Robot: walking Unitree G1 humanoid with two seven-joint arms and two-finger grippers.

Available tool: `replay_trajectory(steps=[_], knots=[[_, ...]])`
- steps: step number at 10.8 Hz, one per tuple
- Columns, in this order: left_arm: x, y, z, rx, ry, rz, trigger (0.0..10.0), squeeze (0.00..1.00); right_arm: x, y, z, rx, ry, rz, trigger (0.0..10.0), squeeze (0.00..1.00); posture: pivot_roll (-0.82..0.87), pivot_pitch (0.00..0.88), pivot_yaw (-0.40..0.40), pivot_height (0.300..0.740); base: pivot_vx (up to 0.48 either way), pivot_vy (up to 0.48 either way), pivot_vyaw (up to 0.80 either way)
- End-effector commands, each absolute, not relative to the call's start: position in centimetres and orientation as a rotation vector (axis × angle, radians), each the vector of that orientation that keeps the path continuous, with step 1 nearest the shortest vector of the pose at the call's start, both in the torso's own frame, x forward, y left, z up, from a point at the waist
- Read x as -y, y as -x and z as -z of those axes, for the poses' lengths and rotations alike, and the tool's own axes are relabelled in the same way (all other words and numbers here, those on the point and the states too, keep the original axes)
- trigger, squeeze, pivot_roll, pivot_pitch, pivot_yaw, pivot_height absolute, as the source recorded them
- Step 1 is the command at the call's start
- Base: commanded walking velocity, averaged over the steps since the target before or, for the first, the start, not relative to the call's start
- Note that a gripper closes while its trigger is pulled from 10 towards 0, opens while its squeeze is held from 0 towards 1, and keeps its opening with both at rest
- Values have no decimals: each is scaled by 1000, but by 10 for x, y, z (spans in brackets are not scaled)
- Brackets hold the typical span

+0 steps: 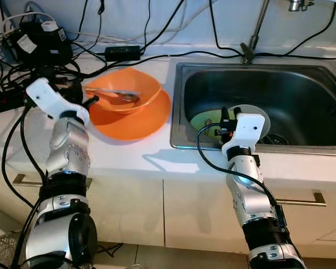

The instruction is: Kitchen organization

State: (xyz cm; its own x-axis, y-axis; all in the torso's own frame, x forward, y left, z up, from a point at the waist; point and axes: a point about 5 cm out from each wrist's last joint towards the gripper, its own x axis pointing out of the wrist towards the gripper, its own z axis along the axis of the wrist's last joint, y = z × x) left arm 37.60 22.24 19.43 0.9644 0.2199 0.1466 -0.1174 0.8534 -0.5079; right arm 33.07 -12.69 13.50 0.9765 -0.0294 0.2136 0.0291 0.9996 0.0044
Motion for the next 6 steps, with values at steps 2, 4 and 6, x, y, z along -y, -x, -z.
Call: replay_trajectory(steps=[2,4,6], knots=[[-210,-375,-198,164,484,-115,10000,0,126,-333,-133,193,-5,32,10000,0,59,0,52,740,0,0,0],[-203,-372,-207,151,448,-20,10000,0,124,-334,-134,190,-7,24,10000,0,64,0,51,740,0,0,0],[-199,-369,-214,145,413,41,10000,0,123,-335,-134,188,-8,20,10000,0,64,0,52,740,0,0,0]])
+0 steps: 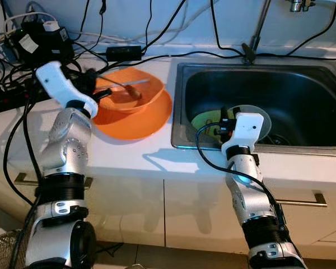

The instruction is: Kitchen organization

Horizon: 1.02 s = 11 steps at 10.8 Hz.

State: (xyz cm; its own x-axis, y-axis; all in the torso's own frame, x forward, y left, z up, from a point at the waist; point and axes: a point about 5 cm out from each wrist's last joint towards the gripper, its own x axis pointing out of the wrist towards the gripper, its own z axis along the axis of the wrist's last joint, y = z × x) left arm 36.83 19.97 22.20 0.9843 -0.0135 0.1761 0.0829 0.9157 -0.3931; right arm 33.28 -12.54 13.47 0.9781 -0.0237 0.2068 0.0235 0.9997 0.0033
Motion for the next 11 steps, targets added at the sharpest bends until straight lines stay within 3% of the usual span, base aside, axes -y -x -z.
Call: replay_trajectory(steps=[1,6,11], knots=[[-199,-366,-220,149,390,71,10000,0,124,-335,-133,186,-8,20,10000,0,64,0,52,740,0,0,0],[-208,-351,-272,215,227,165,10000,0,120,-338,-133,179,-8,0,10000,0,76,0,45,740,0,0,0],[-199,-349,-272,187,326,253,10000,0,119,-338,-131,167,-10,-5,10000,0,78,0,47,740,0,0,0]])
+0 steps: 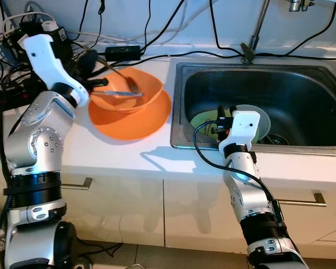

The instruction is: Kitchen organization

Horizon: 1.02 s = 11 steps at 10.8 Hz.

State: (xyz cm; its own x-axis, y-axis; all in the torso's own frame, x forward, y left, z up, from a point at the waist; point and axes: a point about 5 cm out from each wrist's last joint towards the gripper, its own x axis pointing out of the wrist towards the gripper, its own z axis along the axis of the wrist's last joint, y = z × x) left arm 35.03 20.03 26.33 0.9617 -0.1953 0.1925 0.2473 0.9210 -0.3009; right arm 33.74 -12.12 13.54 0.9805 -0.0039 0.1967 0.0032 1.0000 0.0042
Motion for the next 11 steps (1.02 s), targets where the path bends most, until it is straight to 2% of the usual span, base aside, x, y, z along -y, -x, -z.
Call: replay_trajectory(steps=[1,5,9,11], knots=[[-195,-348,-270,177,346,270,10000,0,119,-338,-131,167,-11,-4,10000,0,78,0,48,740,0,0,0],[-178,-347,-285,327,395,265,10000,0,119,-337,-130,167,-9,5,10000,0,72,0,57,740,0,0,0],[-116,-353,-263,276,525,398,10000,0,127,-339,-133,181,3,33,10000,0,52,0,66,740,0,0,0],[-102,-353,-257,266,547,423,10000,0,132,-339,-133,183,8,48,10000,0,51,0,67,740,0,0,0]])
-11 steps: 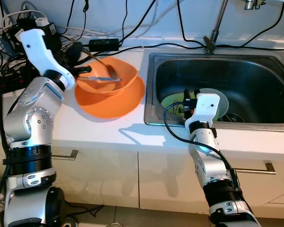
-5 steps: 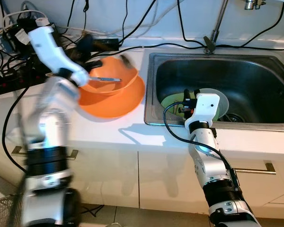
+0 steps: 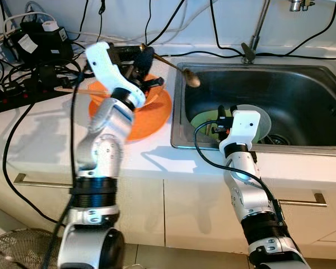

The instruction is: Kitchen organization

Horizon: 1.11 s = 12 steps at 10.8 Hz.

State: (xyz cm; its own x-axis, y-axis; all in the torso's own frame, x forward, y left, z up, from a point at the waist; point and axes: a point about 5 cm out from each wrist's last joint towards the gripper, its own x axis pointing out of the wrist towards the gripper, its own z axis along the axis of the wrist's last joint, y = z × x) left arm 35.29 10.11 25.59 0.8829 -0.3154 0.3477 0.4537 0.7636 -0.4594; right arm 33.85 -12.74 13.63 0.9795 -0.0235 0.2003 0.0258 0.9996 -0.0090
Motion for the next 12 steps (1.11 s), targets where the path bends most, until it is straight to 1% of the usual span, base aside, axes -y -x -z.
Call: replay_trajectory(steps=[1,2,4,6,7,8,11,12], knots=[[-98,-353,-254,258,545,432,10000,0,133,-340,-134,185,9,48,10000,0,52,0,67,740,0,0,0],[-92,-352,-250,248,545,442,10000,0,134,-341,-135,192,21,45,10000,1000,53,0,66,740,0,0,0],[-75,-352,-238,209,536,471,10000,0,142,-344,-140,207,83,35,10000,1000,50,0,62,740,0,0,0],[-67,-351,-231,183,534,484,10000,0,153,-346,-145,223,112,45,10000,1000,44,0,61,740,0,0,0],[-65,-350,-229,176,527,494,10000,0,155,-347,-149,236,139,32,10000,518,42,0,62,740,0,0,0],[-62,-350,-226,170,511,504,10000,0,155,-349,-159,269,172,-23,10000,0,38,0,62,740,0,0,0],[-60,-351,-224,164,505,506,10000,0,149,-351,-178,330,269,-240,10000,0,32,0,59,740,0,0,0],[-61,-351,-224,164,504,505,10000,0,148,-351,-180,336,279,-264,10000,0,32,0,59,740,0,0,0]])
